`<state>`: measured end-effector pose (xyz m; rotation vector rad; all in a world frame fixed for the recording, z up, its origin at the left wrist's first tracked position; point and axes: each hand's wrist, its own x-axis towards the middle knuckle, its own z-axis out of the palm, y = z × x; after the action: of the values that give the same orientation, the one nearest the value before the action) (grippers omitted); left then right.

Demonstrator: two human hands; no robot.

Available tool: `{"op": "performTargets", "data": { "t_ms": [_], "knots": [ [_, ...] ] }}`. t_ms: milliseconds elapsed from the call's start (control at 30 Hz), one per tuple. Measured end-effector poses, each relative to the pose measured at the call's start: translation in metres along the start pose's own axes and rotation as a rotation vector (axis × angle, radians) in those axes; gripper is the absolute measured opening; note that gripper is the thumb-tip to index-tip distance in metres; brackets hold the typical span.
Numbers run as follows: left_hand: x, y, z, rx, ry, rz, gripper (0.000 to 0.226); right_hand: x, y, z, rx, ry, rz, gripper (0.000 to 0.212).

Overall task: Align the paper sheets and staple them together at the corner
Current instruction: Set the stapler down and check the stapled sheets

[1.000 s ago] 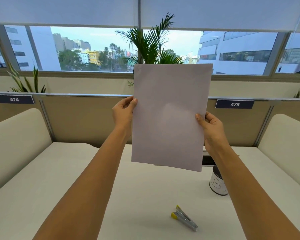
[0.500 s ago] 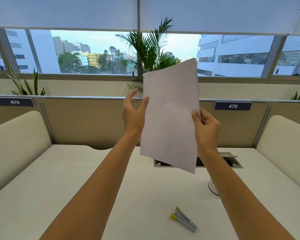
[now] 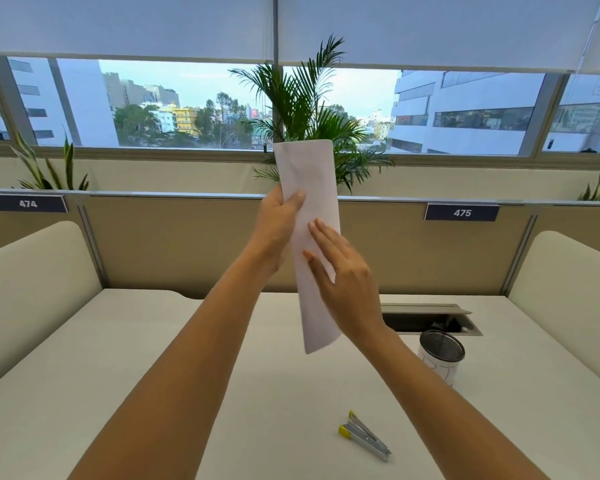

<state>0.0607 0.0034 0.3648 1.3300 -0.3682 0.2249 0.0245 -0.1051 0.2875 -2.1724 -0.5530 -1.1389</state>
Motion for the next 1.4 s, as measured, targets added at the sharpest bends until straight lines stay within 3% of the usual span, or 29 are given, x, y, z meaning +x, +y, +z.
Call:
{"op": "performTargets", "data": {
  "t_ms": [67, 167, 300, 333, 400, 467, 600, 867, 967, 1133, 1400],
  "knots": [
    [-0.001, 0.006, -0.012, -0.042, -0.087, 0.009, 0.023, 0.007, 0.01, -0.011, 0.097, 0.093, 0.104, 0.045],
    [0.002, 0.014, -0.031, -0.044, -0.197, 0.003, 0.021, 0.023, 0.03, -0.034, 0.26, 0.251, 0.436, 0.054],
    [0.005, 0.019, -0.048, -0.068, -0.274, 0.0, 0.025, 0.035, 0.059, -0.057, 0.64, 0.105, 0.758, 0.083],
    [0.005, 0.019, -0.05, -0.067, -0.274, 0.001, 0.025, 0.035, 0.065, -0.061, 0.717, 0.064, 0.766, 0.086],
    [0.006, 0.016, -0.054, -0.058, -0.262, 0.001, 0.026, 0.034, 0.068, -0.067, 0.738, 0.039, 0.738, 0.063],
    [0.007, 0.013, -0.056, -0.04, -0.235, 0.003, 0.026, 0.033, 0.067, -0.068, 0.744, 0.09, 0.716, 0.04],
    [0.008, 0.004, -0.056, -0.002, -0.127, -0.003, 0.027, 0.031, 0.062, -0.066, 0.767, 0.195, 0.705, 0.021],
    [0.009, -0.005, -0.053, 0.052, 0.028, 0.013, 0.024, 0.028, 0.056, -0.063, 0.778, 0.231, 0.717, 0.029],
    [0.01, -0.006, -0.054, 0.063, 0.083, 0.015, 0.024, 0.028, 0.055, -0.064, 0.801, 0.196, 0.727, 0.022],
    [0.006, -0.006, -0.053, 0.08, 0.064, 0.013, 0.024, 0.042, 0.05, -0.07, 0.854, 0.24, 0.725, 0.01],
    [0.003, -0.009, -0.05, 0.064, 0.031, 0.012, 0.024, 0.074, 0.045, -0.076, 0.905, 0.34, 0.717, 0.022]
  ]
}}
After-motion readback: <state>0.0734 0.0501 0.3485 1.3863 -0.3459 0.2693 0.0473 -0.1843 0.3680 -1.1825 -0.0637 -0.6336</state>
